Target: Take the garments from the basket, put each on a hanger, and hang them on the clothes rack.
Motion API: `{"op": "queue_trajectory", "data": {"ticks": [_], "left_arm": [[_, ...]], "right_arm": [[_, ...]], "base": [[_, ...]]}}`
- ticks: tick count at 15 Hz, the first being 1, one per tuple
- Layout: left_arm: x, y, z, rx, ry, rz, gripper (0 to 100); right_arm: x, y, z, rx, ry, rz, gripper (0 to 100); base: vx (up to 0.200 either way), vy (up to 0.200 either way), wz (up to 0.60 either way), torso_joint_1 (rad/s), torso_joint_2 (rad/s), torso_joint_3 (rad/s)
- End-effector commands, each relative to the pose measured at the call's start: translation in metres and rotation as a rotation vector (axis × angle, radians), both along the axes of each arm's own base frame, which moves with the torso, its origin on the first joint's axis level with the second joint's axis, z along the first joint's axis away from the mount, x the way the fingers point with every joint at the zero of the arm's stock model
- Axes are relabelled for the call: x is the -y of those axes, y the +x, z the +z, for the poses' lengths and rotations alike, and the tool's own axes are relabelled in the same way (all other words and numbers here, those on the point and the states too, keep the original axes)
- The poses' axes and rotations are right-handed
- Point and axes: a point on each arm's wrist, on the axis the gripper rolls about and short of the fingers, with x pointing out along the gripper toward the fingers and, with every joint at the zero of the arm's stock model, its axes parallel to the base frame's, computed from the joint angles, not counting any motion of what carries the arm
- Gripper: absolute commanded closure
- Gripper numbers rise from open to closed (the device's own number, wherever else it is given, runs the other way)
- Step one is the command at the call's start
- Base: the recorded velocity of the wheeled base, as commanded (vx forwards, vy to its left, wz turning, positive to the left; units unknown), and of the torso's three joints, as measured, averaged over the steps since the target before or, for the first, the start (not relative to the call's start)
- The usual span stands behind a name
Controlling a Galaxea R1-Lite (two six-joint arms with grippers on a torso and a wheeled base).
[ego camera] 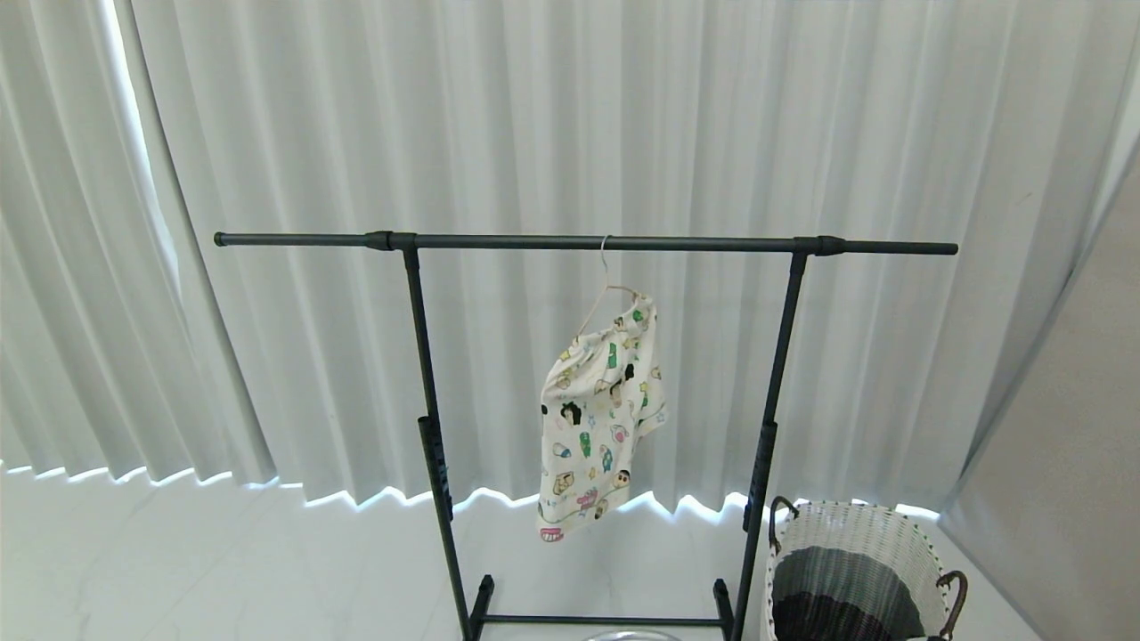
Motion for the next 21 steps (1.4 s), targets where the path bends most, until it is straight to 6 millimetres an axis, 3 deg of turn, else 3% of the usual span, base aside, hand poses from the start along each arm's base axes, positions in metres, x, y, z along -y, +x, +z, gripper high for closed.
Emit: {"op": "queue_trajectory", "data": {"ticks": [1, 8, 13, 14, 21], "left_arm": [[0.008, 0.005, -0.011, -0.048, 0.067, -0.011, 0], [0.053, 0.039, -0.009, -0.109, 0.167, -0.024, 0], [0.052, 0.038, -0.017, -0.108, 0.201, -0.039, 0], [0.053, 0.039, -0.018, -0.112, 0.207, -0.039, 100], [0.055, 0.041, -0.021, -0.122, 0.220, -0.039, 100]], "right_arm": [[-0.002, -0.002, -0.001, 0.000, -0.004, 0.012, 100], [-0.004, -0.002, 0.000, 0.008, -0.001, 0.017, 100], [-0.004, -0.001, 0.002, 0.011, 0.006, 0.016, 100], [-0.004, -0.002, 0.002, 0.011, 0.008, 0.016, 100], [-0.005, -0.001, 0.004, 0.015, 0.029, 0.015, 100]], "base": [[0.000, 0.000, 0.00, 0.000, 0.00, 0.000], [0.000, 0.000, 0.00, 0.000, 0.00, 0.000], [0.000, 0.000, 0.00, 0.000, 0.00, 0.000], [0.000, 0.000, 0.00, 0.000, 0.00, 0.000], [0.000, 0.000, 0.00, 0.000, 0.00, 0.000]]}}
